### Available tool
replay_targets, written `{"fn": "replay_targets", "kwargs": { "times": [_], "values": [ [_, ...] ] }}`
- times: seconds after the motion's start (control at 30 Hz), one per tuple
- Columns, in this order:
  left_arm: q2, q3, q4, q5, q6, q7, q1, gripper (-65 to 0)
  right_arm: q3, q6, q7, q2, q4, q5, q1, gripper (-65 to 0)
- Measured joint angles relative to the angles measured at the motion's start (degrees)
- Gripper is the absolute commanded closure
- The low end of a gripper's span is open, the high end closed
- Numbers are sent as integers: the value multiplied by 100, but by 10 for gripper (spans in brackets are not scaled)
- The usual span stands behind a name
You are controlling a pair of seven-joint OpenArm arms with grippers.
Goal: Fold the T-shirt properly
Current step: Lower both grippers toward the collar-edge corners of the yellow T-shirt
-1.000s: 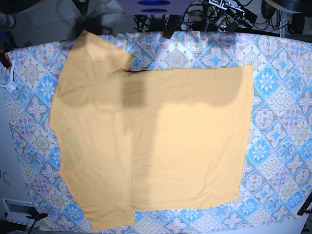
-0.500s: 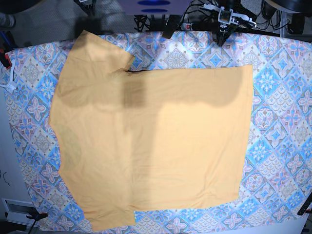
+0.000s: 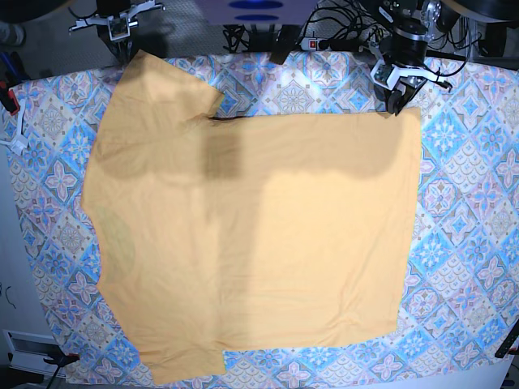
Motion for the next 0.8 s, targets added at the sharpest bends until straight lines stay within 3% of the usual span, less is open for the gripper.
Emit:
{"fn": "replay_targets", "kwargs": {
  "times": [0.1, 0.23, 0.33, 0.43, 0.6, 0.8],
  "values": [
    [-33, 162, 2, 732, 59, 433, -133, -193, 31, -11, -232, 4, 177, 22, 83, -14],
    [-131, 796, -2, 1370, -11, 846, -254, -243, 26, -2, -332, -13, 203, 0, 90, -14],
    [-236, 1067, -4, 1438, -76, 1198, -328, -259, 26, -4, -334, -11, 203, 2, 192, -14],
    [-313, 1163, -11, 1440, -560, 1615, -474, -261, 26, 2, -326, -11, 223, 0, 264, -14],
    [-481, 1141, -11, 1438, -1025, 1668, -505, -261, 26, 0, -350, 2, 221, 0, 232, -14],
    [-560, 1099, -216, 1440, -1174, 1644, -715, -261, 26, 0, -337, 4, 221, 0, 284, -14]
  ]
}}
